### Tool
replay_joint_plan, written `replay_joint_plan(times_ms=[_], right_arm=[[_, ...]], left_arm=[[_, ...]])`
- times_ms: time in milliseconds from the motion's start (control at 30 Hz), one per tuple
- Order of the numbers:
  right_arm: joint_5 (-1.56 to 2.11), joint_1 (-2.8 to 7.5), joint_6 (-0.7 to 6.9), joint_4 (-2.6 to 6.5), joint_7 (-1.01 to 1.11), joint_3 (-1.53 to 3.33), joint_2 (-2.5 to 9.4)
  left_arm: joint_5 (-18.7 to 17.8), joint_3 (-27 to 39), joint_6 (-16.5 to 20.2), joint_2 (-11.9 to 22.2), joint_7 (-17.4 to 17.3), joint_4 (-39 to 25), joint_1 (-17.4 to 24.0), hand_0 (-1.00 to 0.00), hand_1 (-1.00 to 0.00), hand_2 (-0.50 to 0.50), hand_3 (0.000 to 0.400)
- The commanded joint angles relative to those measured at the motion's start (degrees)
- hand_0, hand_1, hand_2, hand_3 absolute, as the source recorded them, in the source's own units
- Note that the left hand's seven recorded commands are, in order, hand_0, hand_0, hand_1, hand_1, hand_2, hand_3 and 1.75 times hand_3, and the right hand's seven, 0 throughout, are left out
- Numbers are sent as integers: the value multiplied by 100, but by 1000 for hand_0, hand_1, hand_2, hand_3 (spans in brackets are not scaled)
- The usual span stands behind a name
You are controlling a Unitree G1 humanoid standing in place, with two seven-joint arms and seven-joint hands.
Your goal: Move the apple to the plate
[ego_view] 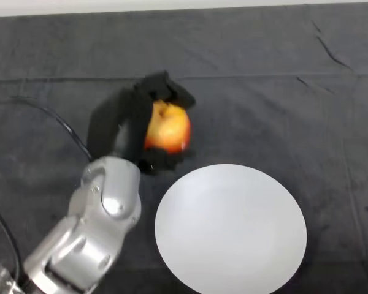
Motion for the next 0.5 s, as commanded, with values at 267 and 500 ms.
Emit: replay_joint_plan(times_ms=[267,500], right_arm=[[95,21,-32,-4,7,-104,-70],[96,19,-32,2,10,-105,-72]], left_arm=[[285,-377,171,233,-433,-526,203,-1000,-1000,0,400],[304,-560,209,197,-660,-561,258,-1000,-1000,0,400]])
